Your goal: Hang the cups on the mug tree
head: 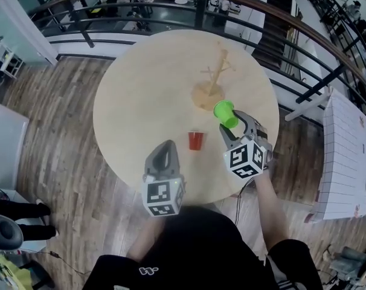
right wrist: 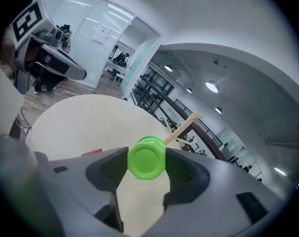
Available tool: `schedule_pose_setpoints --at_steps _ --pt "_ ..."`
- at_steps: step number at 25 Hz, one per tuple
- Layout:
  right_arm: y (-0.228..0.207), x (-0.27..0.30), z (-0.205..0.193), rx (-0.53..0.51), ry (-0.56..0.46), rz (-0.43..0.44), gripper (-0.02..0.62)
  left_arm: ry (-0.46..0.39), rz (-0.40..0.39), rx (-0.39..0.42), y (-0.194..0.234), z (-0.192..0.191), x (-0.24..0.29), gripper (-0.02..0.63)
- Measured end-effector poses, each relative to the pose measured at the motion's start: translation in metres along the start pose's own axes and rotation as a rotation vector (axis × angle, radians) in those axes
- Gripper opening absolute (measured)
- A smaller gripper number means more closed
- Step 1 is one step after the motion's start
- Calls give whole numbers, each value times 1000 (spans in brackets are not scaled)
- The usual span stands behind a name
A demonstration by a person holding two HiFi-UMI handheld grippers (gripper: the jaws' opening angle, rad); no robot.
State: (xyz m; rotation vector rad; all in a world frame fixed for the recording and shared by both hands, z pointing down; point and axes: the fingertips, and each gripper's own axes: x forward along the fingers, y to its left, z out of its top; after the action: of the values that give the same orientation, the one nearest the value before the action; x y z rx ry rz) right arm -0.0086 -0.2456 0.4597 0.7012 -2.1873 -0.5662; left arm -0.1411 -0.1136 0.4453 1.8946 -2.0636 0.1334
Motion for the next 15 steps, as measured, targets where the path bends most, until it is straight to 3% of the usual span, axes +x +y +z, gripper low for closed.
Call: schedule_pose_setpoints --at_steps 15 --pt "-18 78 -25 -222 75 76 241 12 50 0 18 -3 -3 12"
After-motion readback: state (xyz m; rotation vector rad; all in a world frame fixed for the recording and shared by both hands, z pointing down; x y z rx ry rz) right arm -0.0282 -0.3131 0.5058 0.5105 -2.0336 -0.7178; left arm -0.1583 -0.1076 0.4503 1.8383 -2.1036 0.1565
